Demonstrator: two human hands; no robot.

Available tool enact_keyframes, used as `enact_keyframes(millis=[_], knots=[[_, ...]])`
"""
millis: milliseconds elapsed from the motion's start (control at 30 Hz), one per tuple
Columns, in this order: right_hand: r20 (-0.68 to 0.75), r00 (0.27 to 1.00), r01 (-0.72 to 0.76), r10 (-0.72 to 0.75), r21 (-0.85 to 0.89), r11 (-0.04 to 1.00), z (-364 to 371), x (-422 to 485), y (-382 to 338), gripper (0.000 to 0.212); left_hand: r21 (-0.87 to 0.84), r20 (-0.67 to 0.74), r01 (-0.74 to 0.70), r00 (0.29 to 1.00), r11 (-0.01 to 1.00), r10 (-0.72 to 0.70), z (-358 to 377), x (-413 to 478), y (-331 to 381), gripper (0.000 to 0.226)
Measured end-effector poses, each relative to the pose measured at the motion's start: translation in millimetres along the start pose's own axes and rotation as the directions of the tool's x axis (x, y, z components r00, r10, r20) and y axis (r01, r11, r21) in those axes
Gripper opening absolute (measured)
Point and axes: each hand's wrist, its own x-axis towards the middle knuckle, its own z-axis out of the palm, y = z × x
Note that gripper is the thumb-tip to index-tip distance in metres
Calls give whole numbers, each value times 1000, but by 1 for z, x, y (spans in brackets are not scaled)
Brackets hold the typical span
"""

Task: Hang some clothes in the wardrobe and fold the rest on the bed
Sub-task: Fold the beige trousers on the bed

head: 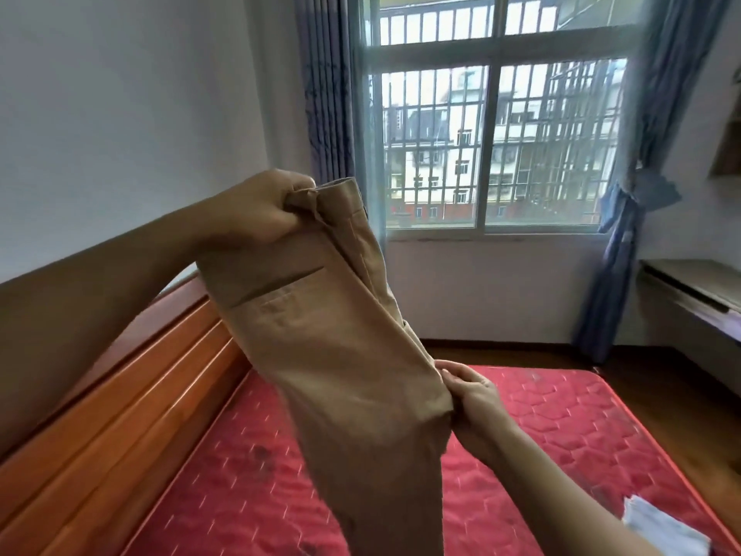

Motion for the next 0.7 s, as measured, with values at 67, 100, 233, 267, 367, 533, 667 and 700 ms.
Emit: enact_keyframes(millis=[67, 100, 233, 267, 367, 533, 667, 700], knots=[[-20, 999, 18, -31, -463, 886, -7, 0, -13, 13, -11, 29, -32, 999, 999, 32, 8, 6, 1, 8], [-24, 993, 61, -111, -715, 696, -6, 1, -25, 14, -17, 46, -46, 998, 999, 47, 13, 9, 4, 12], [275, 807, 522, -522, -744, 417, 37, -21, -111, 32, -25, 135, -122, 983, 992, 124, 38, 24, 10, 7], [404, 734, 649, -546, -652, 391, 52, -29, -133, 37, -33, 154, -136, 978, 990, 139, 45, 27, 11, 5], [598, 566, 787, -567, -596, 156, 85, -44, -174, 23, -61, 194, -166, 965, 984, 175, 60, 34, 19, 6], [586, 544, 688, -601, -721, -80, 86, -45, -189, 14, -92, 205, -153, 964, 984, 169, 64, 35, 23, 18], [611, 473, 688, -635, -706, -168, 92, -47, -207, 11, -85, 261, -123, 955, 989, 141, 61, 37, 29, 35], [627, 453, 694, -634, -694, -190, 96, -50, -212, 10, -97, 255, -121, 956, 988, 143, 59, 37, 30, 36]])
